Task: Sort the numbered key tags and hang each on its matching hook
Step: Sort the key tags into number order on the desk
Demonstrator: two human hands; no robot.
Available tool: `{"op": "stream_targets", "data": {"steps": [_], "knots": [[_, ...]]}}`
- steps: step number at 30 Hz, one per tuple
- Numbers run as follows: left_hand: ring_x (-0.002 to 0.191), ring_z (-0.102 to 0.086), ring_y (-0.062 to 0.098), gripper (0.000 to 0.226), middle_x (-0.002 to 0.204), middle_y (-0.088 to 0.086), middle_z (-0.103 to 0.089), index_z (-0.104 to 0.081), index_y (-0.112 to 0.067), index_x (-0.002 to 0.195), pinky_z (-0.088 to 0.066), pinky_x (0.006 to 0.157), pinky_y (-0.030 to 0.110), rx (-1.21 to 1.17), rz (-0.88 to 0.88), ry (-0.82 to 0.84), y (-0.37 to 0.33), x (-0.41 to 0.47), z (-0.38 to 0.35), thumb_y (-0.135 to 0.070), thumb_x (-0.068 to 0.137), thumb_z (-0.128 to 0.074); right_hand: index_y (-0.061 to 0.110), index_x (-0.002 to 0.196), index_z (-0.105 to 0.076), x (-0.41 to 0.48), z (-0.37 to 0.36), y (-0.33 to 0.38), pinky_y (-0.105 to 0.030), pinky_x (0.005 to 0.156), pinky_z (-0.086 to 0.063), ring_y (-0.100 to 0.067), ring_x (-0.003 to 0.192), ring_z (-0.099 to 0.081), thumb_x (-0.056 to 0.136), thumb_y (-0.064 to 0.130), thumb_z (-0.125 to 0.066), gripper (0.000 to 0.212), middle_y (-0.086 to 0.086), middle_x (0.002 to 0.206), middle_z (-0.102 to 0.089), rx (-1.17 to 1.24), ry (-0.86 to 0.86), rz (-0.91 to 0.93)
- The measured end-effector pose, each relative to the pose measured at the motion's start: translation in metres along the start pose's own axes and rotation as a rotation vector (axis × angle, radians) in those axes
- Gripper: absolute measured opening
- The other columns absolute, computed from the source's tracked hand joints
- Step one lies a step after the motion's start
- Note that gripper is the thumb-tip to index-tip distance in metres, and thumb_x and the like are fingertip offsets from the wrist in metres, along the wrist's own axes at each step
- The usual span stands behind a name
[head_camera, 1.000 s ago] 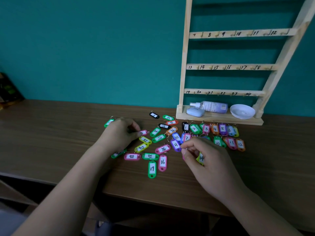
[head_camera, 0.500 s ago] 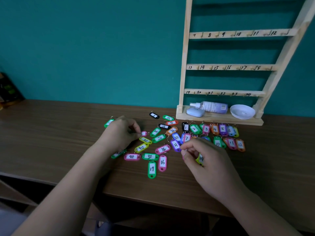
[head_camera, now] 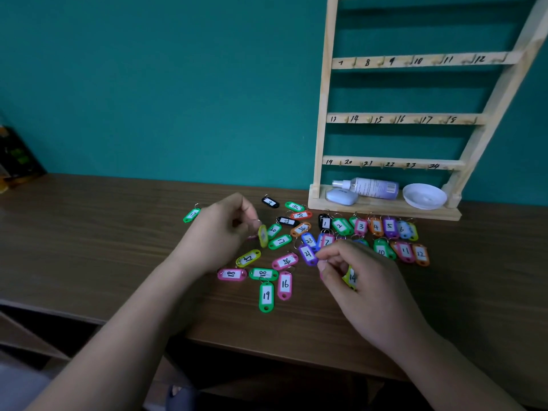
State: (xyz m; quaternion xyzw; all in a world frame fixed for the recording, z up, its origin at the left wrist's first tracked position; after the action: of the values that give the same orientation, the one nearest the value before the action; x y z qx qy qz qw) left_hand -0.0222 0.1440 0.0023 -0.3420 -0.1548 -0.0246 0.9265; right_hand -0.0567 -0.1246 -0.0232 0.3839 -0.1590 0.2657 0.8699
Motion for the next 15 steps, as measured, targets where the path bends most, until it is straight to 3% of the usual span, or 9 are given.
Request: {"op": "stream_targets", "data": {"steps": [3, 6, 8, 11, 15], "knots": [[0.085, -0.068, 0.000, 0.016, 0.086, -0.018, -0.073, -0.064, -0.029, 0.088, -0.047, 0.074, 0.013, -0.072, -0.028, 0.008, -0.014, -0.006, -0.005, -0.022, 0.097, -0.076, 0.029, 0.109, -0.072, 0.001, -0.001, -0.003, -0.023, 0.079, -0.052, -0.004, 0.096, -0.067, 0.098, 0.028, -0.072, 0.011, 0.019, 0.094, -0.067, 0.029, -0.017, -0.021], [0.078, -0.067, -0.001, 0.015, 0.083, -0.013, -0.075, -0.065, -0.027, 0.089, -0.045, 0.071, 0.011, -0.170, -0.058, 0.075, -0.031, -0.013, -0.014, -0.021, 0.097, -0.077, 0.032, 0.118, -0.069, 0.001, 0.000, -0.005, -0.025, 0.080, -0.054, -0.004, 0.098, -0.065, 0.097, 0.042, -0.069, 0.024, 0.020, 0.100, -0.065, 0.038, -0.020, -0.045], [0.075, -0.067, 0.001, 0.014, 0.082, -0.010, -0.075, -0.065, -0.025, 0.091, -0.046, 0.072, 0.015, -0.229, -0.072, 0.127, -0.041, -0.017, -0.020, -0.020, 0.097, -0.076, 0.032, 0.122, -0.068, 0.001, 0.000, -0.007, -0.021, 0.080, -0.054, -0.002, 0.100, -0.065, 0.096, 0.047, -0.068, 0.031, 0.022, 0.104, -0.066, 0.047, -0.020, -0.056], [0.075, -0.069, 0.015, 0.010, 0.081, -0.001, -0.075, -0.066, -0.019, 0.095, -0.054, 0.075, 0.031, -0.347, -0.073, 0.209, -0.053, -0.023, -0.031, -0.017, 0.098, -0.075, 0.030, 0.124, -0.068, 0.002, -0.001, -0.007, -0.013, 0.080, -0.048, -0.001, 0.100, -0.065, 0.094, 0.048, -0.071, 0.036, 0.021, 0.105, -0.067, 0.039, -0.013, -0.053], [0.073, -0.066, 0.010, 0.008, 0.079, 0.000, -0.074, -0.067, -0.014, 0.096, -0.052, 0.072, 0.028, -0.417, -0.105, 0.247, -0.063, -0.030, -0.040, -0.013, 0.098, -0.074, 0.029, 0.123, -0.070, 0.002, -0.001, -0.006, -0.012, 0.079, -0.047, -0.002, 0.100, -0.067, 0.092, 0.052, -0.071, 0.039, 0.019, 0.101, -0.070, 0.087, -0.018, -0.069]]}}
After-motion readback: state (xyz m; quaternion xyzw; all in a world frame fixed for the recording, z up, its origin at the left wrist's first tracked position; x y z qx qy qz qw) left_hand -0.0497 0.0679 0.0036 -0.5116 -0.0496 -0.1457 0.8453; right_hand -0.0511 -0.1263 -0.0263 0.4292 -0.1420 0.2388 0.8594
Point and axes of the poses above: each hand's wrist, its own x-axis towards the middle knuckle, its own z-axis out of the back of the hand, y = z × x, the point moved 4 cm from there along x, towards the middle knuckle
